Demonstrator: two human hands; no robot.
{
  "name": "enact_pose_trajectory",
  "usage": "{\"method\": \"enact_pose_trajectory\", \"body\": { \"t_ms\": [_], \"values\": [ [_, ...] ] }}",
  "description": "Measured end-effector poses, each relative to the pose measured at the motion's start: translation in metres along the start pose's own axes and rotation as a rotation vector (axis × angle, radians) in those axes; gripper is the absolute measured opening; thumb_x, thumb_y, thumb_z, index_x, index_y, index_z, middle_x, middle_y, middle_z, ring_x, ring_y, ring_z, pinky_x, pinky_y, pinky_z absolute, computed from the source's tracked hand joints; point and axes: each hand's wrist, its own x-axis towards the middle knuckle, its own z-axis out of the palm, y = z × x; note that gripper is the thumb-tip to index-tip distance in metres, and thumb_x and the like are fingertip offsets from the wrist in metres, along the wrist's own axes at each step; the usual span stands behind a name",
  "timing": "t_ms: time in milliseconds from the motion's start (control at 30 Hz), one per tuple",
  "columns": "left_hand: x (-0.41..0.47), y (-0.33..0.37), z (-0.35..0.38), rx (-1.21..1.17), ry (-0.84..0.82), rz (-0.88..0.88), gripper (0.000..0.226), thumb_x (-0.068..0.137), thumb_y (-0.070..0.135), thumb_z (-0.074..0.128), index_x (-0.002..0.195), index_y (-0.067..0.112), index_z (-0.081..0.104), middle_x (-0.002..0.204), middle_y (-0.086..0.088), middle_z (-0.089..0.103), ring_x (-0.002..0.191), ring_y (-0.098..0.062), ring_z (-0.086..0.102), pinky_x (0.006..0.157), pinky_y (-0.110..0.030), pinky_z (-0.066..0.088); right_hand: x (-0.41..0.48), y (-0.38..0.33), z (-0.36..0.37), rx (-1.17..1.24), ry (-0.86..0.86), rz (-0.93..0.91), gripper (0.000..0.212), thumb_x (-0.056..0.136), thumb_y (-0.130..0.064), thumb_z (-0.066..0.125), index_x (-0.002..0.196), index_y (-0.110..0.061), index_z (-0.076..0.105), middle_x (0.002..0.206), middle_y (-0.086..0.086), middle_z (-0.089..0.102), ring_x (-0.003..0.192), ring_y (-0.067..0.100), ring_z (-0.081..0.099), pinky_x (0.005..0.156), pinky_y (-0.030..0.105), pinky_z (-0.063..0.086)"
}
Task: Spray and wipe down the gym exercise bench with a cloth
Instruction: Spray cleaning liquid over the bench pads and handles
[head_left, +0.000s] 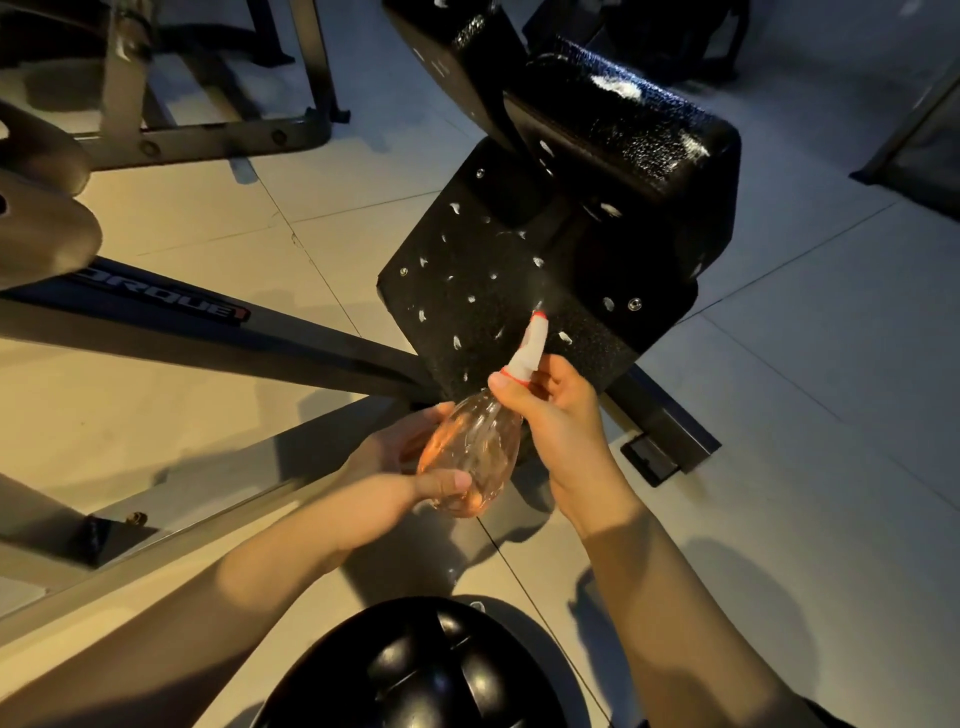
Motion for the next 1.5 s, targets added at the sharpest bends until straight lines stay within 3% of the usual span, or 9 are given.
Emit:
{"method": "enact_pose_trajectory", "body": {
  "t_ms": [267, 533, 700, 800, 1033, 1167, 1333, 1400, 1500],
  "values": [
    [0.008, 0.009, 0.018, -0.076, -0.019, 0.033, 0.075, 0.071, 0.045, 0.085, 0.139, 0.049, 0.053, 0.137, 0.017, 0.061, 0.129, -0.009, 0.057, 0.112, -0.043, 0.047, -0.007, -0.012, -0.018, 0.017, 0.145, -0.045, 0.046, 0.09, -0.026, 0.076, 0.131, -0.017, 0.058, 0.118, 0.0, 0.067, 0.106, 0.014, 0.068, 0.078, 0.023, 0.059],
    [0.014, 0.013, 0.029, -0.176, -0.193, -0.002, 0.059, 0.086, 0.026, 0.073, 0.14, 0.042, 0.055, 0.129, 0.018, 0.068, 0.117, 0.003, 0.063, 0.086, -0.011, 0.05, -0.012, -0.008, -0.03, 0.021, 0.269, -0.064, 0.036, 0.088, -0.027, 0.079, 0.115, -0.018, 0.058, 0.107, 0.0, 0.068, 0.099, 0.016, 0.07, 0.082, 0.03, 0.061],
    [0.01, 0.006, 0.021, -0.09, -0.152, -0.041, 0.064, 0.078, 0.026, 0.078, 0.138, 0.037, 0.057, 0.131, 0.01, 0.066, 0.119, -0.004, 0.061, 0.086, -0.012, 0.053, -0.011, 0.004, -0.029, -0.068, 0.146, 0.083, 0.039, 0.09, -0.028, 0.077, 0.123, -0.016, 0.061, 0.111, 0.0, 0.068, 0.1, 0.014, 0.068, 0.074, 0.024, 0.055],
    [0.008, 0.001, 0.012, -0.037, -0.13, -0.095, 0.064, 0.074, 0.034, 0.089, 0.132, 0.039, 0.063, 0.125, 0.011, 0.07, 0.117, -0.008, 0.064, 0.104, -0.033, 0.051, -0.009, 0.011, -0.025, -0.112, 0.128, 0.144, 0.036, 0.09, -0.031, 0.077, 0.119, -0.013, 0.064, 0.107, 0.0, 0.069, 0.096, 0.013, 0.066, 0.07, 0.021, 0.05],
    [0.002, -0.001, 0.0, 0.086, -0.161, -0.172, 0.089, 0.06, 0.04, 0.082, 0.143, 0.029, 0.05, 0.131, 0.005, 0.062, 0.118, -0.01, 0.06, 0.094, -0.023, 0.047, -0.003, 0.02, -0.007, -0.125, -0.042, 0.283, 0.033, 0.093, -0.03, 0.074, 0.121, -0.015, 0.064, 0.112, 0.005, 0.069, 0.099, 0.016, 0.066, 0.071, 0.024, 0.052],
    [0.004, -0.001, 0.002, 0.069, -0.086, -0.128, 0.08, 0.067, 0.03, 0.091, 0.136, 0.034, 0.049, 0.124, 0.01, 0.064, 0.111, -0.003, 0.059, 0.082, -0.014, 0.045, 0.005, 0.016, 0.004, -0.16, -0.049, 0.161, 0.036, 0.091, -0.026, 0.077, 0.124, -0.017, 0.064, 0.114, 0.003, 0.07, 0.106, 0.019, 0.069, 0.091, 0.035, 0.058],
    [0.007, -0.001, 0.0, 0.006, -0.021, -0.081, 0.058, 0.085, 0.018, 0.08, 0.13, 0.039, 0.051, 0.115, 0.019, 0.062, 0.1, 0.004, 0.059, 0.071, -0.006, 0.044, 0.017, 0.006, 0.011, -0.161, -0.076, 0.131, 0.028, 0.089, -0.024, 0.078, 0.114, -0.019, 0.065, 0.11, 0.003, 0.071, 0.101, 0.017, 0.07, 0.088, 0.033, 0.058],
    [0.006, -0.002, 0.0, -0.029, 0.023, -0.066, 0.062, 0.084, 0.02, 0.081, 0.136, 0.036, 0.05, 0.114, 0.019, 0.063, 0.099, 0.005, 0.058, 0.079, -0.01, 0.047, 0.023, 0.003, 0.016, -0.189, -0.116, 0.136, 0.033, 0.09, -0.024, 0.077, 0.12, -0.016, 0.065, 0.112, 0.003, 0.071, 0.103, 0.017, 0.07, 0.087, 0.031, 0.057],
    [0.008, -0.003, -0.004, -0.081, 0.096, -0.056, 0.074, 0.077, 0.032, 0.087, 0.142, 0.034, 0.053, 0.12, 0.014, 0.066, 0.112, -0.004, 0.06, 0.108, -0.039, 0.048, 0.04, -0.004, 0.025, -0.253, -0.144, 0.123, 0.041, 0.088, -0.028, 0.079, 0.124, -0.015, 0.066, 0.112, 0.003, 0.072, 0.105, 0.019, 0.07, 0.09, 0.037, 0.058]
  ]
}}
